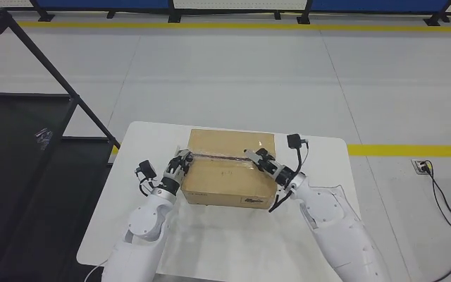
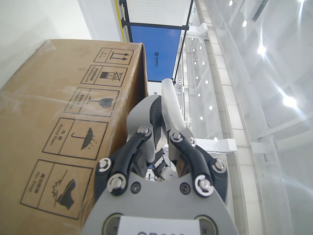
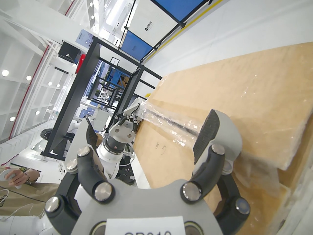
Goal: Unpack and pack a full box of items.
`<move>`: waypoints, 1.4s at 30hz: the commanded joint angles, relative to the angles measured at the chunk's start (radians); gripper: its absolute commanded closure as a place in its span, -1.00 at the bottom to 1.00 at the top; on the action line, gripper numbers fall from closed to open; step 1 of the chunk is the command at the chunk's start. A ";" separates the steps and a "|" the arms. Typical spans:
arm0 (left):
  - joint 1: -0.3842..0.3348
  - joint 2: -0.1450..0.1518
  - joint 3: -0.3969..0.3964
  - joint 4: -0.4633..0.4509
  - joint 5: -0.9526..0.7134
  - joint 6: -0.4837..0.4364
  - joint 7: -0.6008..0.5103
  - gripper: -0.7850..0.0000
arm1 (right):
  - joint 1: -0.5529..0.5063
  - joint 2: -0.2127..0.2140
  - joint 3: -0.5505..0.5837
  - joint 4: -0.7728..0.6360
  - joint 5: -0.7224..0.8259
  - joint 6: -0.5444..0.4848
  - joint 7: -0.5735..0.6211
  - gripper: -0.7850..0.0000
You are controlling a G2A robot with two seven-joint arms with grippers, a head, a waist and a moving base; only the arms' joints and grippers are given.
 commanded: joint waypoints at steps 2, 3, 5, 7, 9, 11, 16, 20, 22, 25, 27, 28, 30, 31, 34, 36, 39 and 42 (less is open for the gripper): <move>0.001 0.000 -0.001 -0.001 0.000 0.000 0.000 1.00 | 0.004 -0.002 -0.006 0.001 -0.004 0.013 -0.017 -1.00; 0.001 0.000 -0.001 -0.001 0.001 0.000 -0.001 1.00 | 0.006 -0.003 -0.007 0.002 -0.002 0.014 -0.017 -1.00; 0.002 0.000 -0.001 -0.001 0.002 0.000 -0.003 1.00 | 0.011 -0.004 -0.010 0.005 0.002 0.018 -0.014 -1.00; 0.003 -0.001 -0.001 -0.002 -0.001 0.000 -0.004 1.00 | 0.017 -0.005 -0.014 0.008 0.005 0.025 -0.005 -1.00; 0.004 -0.001 -0.001 -0.003 -0.001 -0.001 -0.005 1.00 | 0.021 -0.005 -0.016 0.011 0.011 0.027 0.006 -1.00; 0.006 -0.001 -0.001 -0.004 -0.001 -0.001 -0.005 1.00 | 0.024 -0.005 -0.017 0.015 0.017 0.032 0.017 -1.00; 0.010 -0.001 -0.002 -0.008 0.002 0.002 -0.004 1.00 | 0.029 -0.005 -0.016 0.023 0.033 0.036 0.037 -1.00; 0.015 0.000 -0.004 -0.014 0.005 0.006 -0.005 0.76 | 0.034 -0.005 -0.016 0.031 0.043 0.048 0.052 -1.00; 0.018 0.000 -0.005 -0.017 0.007 0.008 -0.005 0.69 | 0.036 -0.005 -0.017 0.036 0.045 0.050 0.056 -1.00; 0.022 0.001 -0.008 -0.022 0.009 0.007 -0.006 0.63 | 0.041 -0.006 -0.018 0.044 0.050 0.052 0.062 -1.00; 0.024 0.001 -0.010 -0.024 0.010 0.009 -0.004 0.59 | 0.045 -0.006 -0.019 0.049 0.053 0.054 0.065 -1.00; 0.025 0.001 -0.011 -0.026 0.011 0.009 -0.004 0.56 | 0.047 -0.006 -0.019 0.052 0.053 0.055 0.067 -1.00; 0.027 0.001 -0.013 -0.031 0.012 0.010 -0.004 0.50 | 0.052 -0.007 -0.020 0.059 0.054 0.061 0.067 -1.00; 0.029 0.002 -0.014 -0.034 0.013 0.010 -0.004 0.47 | 0.054 -0.007 -0.021 0.062 0.055 0.062 0.066 -1.00; 0.032 0.002 -0.019 -0.040 0.013 0.013 -0.005 0.44 | 0.058 -0.008 -0.024 0.069 0.057 0.065 0.065 -1.00; 0.035 0.003 -0.024 -0.044 0.015 0.013 -0.006 0.44 | 0.060 -0.008 -0.024 0.072 0.058 0.065 0.063 -1.00; 0.040 0.005 -0.031 -0.050 0.015 0.017 -0.007 0.43 | 0.062 -0.009 -0.025 0.076 0.061 0.063 0.063 -1.00; 0.044 0.006 -0.037 -0.055 0.014 0.019 -0.010 0.44 | 0.065 -0.009 -0.026 0.082 0.063 0.065 0.061 -1.00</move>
